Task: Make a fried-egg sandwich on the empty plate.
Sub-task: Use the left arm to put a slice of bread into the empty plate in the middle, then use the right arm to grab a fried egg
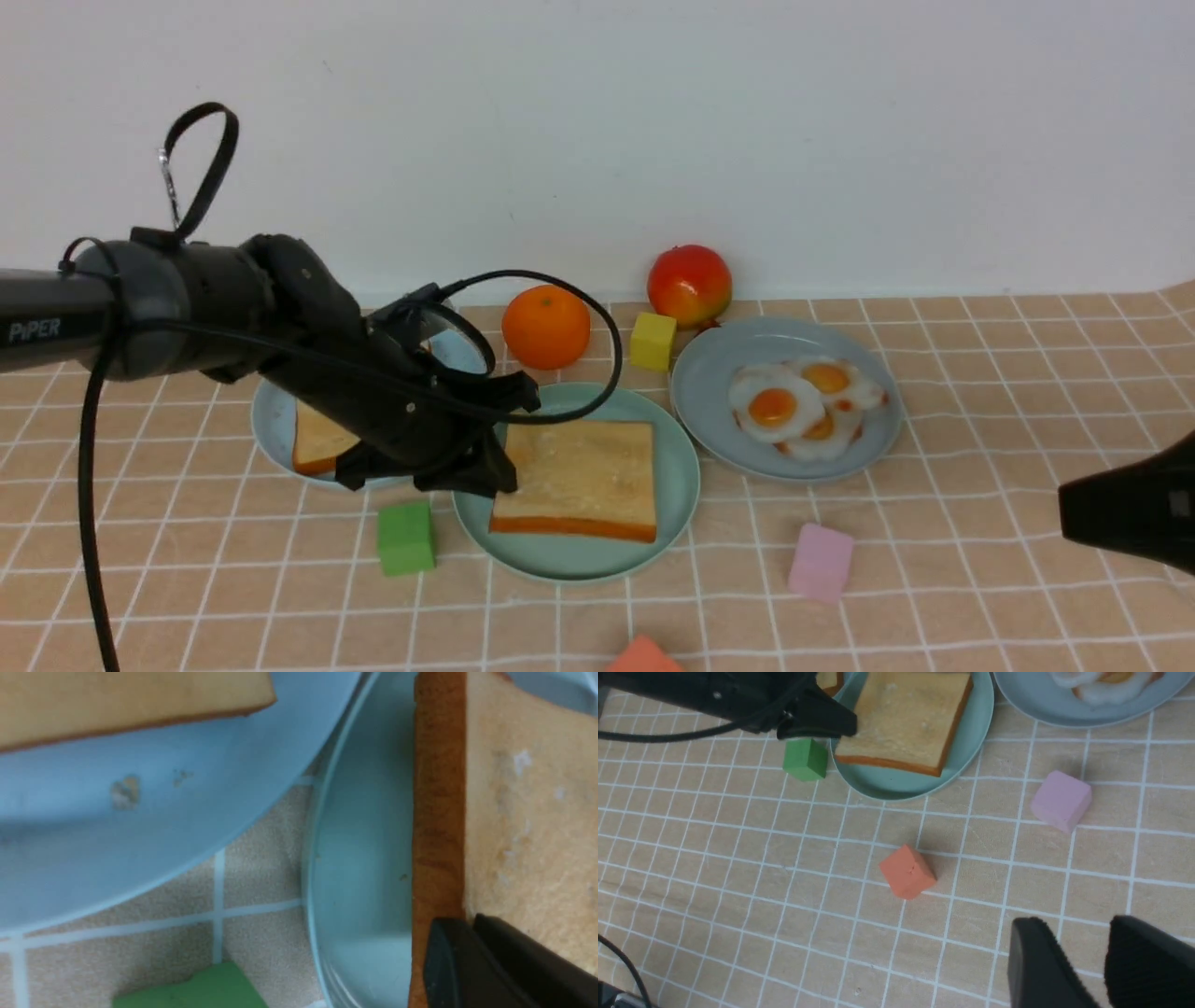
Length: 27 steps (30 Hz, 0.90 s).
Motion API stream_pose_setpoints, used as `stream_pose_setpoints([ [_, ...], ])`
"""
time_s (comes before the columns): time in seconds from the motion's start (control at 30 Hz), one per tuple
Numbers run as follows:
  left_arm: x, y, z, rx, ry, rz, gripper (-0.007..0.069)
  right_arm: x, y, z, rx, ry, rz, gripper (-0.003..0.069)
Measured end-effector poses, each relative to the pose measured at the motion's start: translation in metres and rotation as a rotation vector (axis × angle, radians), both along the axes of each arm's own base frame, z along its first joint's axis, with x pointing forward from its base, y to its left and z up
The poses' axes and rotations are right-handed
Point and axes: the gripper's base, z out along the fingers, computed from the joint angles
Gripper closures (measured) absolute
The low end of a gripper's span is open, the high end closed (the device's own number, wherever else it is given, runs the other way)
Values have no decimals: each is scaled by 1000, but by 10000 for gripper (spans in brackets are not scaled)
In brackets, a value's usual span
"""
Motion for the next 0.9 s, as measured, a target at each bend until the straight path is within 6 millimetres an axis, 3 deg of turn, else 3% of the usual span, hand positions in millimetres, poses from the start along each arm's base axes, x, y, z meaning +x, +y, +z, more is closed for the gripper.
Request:
stream_pose_setpoints([
  [0.23,4,-1,11,0,-19,-9,365,8,0,5,24,-81,-42,405],
  [0.3,4,0,27,29,-47,-45,237,15,1,4,27,-87,-53,379],
  [0.4,4,2,48,70,-88,-91,161,22,2,1,19,-75,-57,348],
  [0.47,3,4,81,112,-137,-161,116,36,4,-1,-6,-59,-62,305],
  [0.57,-7,4,122,123,-177,-259,111,55,8,-10,-21,-21,-82,279],
  [0.67,-34,2,162,56,-219,-387,150,83,15,-32,-3,56,-132,270],
  [0.7,-36,2,164,49,-222,-396,160,85,16,-33,1,63,-138,269],
  [0.73,-52,1,179,-3,-244,-469,207,100,19,-45,21,98,-172,267],
  [0.77,-53,0,181,-10,-248,-476,214,103,20,-49,21,110,-177,267],
  [0.8,-66,-1,190,-53,-279,-513,268,115,23,-59,40,120,-211,267],
  [0.9,-88,-1,197,-94,-345,-559,410,142,22,-81,80,161,-292,267],
])
